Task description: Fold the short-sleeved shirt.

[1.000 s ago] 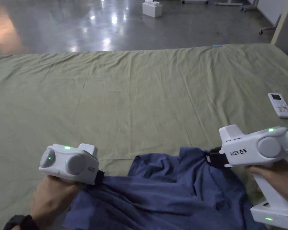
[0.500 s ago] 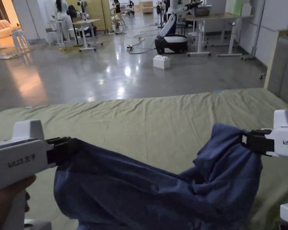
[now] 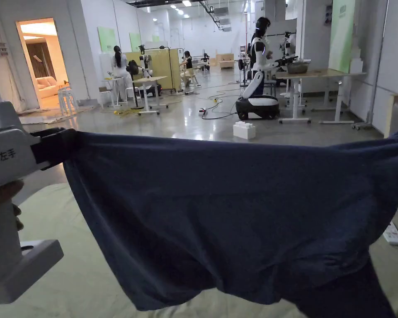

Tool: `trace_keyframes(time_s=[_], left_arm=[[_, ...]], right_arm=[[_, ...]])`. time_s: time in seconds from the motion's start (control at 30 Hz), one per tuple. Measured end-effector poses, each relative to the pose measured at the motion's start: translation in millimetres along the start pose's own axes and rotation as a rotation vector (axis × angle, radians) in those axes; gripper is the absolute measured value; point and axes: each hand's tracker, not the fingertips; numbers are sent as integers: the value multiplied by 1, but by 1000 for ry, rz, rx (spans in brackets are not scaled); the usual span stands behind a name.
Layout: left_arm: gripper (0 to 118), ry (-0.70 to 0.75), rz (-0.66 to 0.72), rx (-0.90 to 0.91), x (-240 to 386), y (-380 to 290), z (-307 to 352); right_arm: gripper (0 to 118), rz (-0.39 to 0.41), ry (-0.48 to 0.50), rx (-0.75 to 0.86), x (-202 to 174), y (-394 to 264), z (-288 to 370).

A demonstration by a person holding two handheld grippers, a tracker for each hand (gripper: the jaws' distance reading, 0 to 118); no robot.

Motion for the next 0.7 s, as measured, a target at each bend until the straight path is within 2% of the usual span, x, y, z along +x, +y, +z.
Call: trace_keyframes(time_s=[0.13, 0.3, 0.43, 0.47, 0.6, 0.7], left_arm=[[8, 1, -2, 17, 5, 13, 1], [8, 13, -27, 49, 9, 28, 1], [8, 15, -16, 68, 5, 45, 0], [8, 21, -19, 84, 5, 49, 0], [8, 36, 6, 119, 4, 69, -5], [8, 35, 29, 138, 3, 85, -10]], right_arm=[[2, 29, 7, 54, -3, 22, 11], [2, 120, -10, 150, -17, 43, 19], [2, 75, -9, 139, -18, 68, 17], [2, 104, -11, 175, -21, 78, 18], [2, 127, -28, 234, -30, 115, 24], [2, 185, -48, 276, -45, 138, 35]])
